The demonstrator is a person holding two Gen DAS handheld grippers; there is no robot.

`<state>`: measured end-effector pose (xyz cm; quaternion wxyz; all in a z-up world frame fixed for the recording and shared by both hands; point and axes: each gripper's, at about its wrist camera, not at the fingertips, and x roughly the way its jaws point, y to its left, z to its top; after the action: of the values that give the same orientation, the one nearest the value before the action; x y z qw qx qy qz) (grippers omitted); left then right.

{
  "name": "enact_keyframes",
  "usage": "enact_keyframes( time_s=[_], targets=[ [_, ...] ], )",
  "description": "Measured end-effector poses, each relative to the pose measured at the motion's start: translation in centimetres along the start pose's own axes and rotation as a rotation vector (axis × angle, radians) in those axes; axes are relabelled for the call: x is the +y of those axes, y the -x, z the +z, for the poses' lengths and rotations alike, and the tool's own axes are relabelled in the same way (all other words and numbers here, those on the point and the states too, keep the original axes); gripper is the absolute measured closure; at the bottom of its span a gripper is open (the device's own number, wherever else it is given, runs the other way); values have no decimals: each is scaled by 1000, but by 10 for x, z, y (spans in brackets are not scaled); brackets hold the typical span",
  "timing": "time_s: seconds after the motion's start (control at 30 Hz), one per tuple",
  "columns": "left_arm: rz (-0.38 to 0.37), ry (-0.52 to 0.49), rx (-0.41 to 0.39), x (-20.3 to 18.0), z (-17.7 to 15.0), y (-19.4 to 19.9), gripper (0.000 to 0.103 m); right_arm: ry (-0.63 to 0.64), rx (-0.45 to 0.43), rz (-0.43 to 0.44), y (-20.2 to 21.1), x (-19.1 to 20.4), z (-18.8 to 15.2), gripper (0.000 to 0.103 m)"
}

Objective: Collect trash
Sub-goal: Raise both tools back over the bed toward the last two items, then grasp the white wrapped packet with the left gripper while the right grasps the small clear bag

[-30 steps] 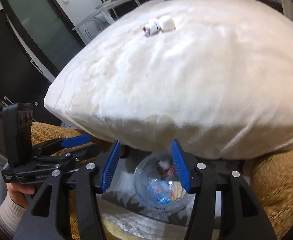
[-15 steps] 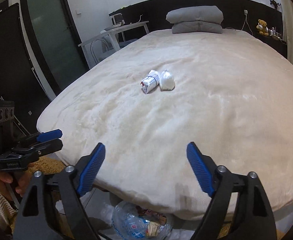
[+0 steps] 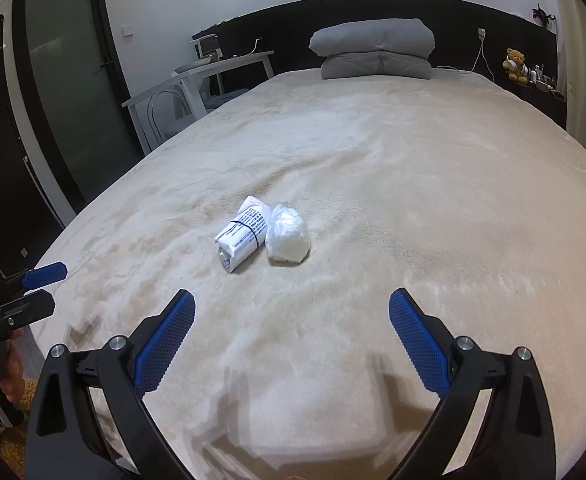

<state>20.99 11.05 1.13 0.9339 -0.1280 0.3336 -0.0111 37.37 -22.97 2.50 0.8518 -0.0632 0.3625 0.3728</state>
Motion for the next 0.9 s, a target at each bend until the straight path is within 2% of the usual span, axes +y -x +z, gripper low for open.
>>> enact_keyframes(
  time_s=[0.1,0.27,0.53,0.6,0.67,0.8,0.83,0.9],
  targets=[
    [17,-24,2,7,9,-16,6,-16,2,5,-23,-5,12,7],
    [35,-1,-16,23,22,-34,6,-16,-3,-6,-55,-4,26,7],
    [-8,41,-9,36,29,-53,6,-41,114,4,-104,-4,39,8],
    [-5,42,-2,37,29,-57,6,-56,138,11,-113,-6,42,19],
    [0,33,0,36,28,-60,6,-42,147,-4,-119,-5,44,41],
    [-4,33,11,37,27,-65,6,-4,147,19,-124,-1,46,56],
    [-1,37,12,38,26,-66,6,6,148,28,-125,1,46,63],
    [-5,42,9,38,27,-68,6,29,141,24,-123,5,46,65]
  ],
)
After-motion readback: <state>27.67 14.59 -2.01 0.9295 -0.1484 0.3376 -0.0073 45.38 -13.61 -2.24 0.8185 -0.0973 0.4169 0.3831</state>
